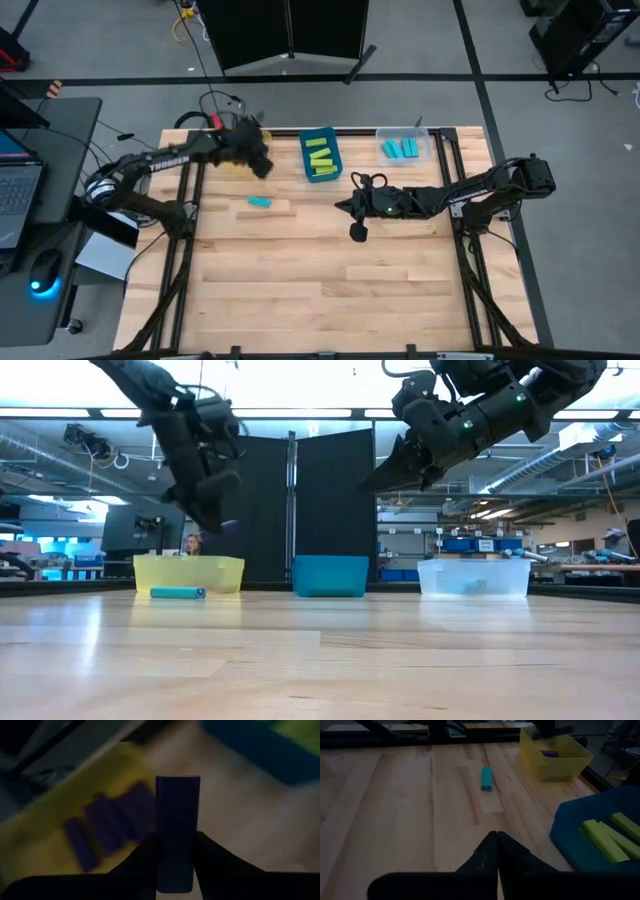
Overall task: Sort blocks
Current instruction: Put the violet block into the yellow bin
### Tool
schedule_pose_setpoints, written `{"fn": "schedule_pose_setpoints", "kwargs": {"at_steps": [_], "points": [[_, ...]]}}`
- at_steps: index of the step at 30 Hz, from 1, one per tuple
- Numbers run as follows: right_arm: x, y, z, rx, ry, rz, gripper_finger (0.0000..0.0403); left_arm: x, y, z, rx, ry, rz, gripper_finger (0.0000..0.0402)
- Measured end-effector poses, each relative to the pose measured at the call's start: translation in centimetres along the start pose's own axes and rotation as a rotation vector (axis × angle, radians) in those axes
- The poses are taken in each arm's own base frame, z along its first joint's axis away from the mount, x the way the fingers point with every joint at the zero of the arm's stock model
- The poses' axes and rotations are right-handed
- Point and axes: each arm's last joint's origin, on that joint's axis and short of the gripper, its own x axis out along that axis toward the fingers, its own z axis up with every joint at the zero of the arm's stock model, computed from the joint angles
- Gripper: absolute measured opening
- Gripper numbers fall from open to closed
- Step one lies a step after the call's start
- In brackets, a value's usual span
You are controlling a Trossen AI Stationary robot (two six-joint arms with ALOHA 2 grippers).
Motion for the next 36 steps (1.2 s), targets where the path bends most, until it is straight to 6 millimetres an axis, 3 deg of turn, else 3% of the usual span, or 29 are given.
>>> {"fn": "schedule_pose_setpoints", "kwargs": {"at_steps": [6,13,25,32,36], "points": [[0.0,0.0,0.0,-0.004,-0.001,0.0,0.0009,1.2,5.0,0.2,-0.156,0.044,0.112,0.0099],[0.0,0.0,0.0,-0.007,0.0,0.0,0.0009,4.6,7.4,-0.3,-0.197,0.154,0.171,0.0099],[0.0,-0.1,0.0,-0.019,0.0,-0.002,0.0009,8.1,7.4,-0.6,-0.154,0.207,0.114,0.0099],[0.0,-0.1,0.0,-0.023,0.001,-0.003,0.0012,7.6,6.8,0.1,-0.066,0.143,0.075,0.018],[0.0,-0.1,0.0,-0.025,0.001,-0.004,0.0014,6.1,6.1,0.8,0.002,0.071,0.062,0.0187]]}}
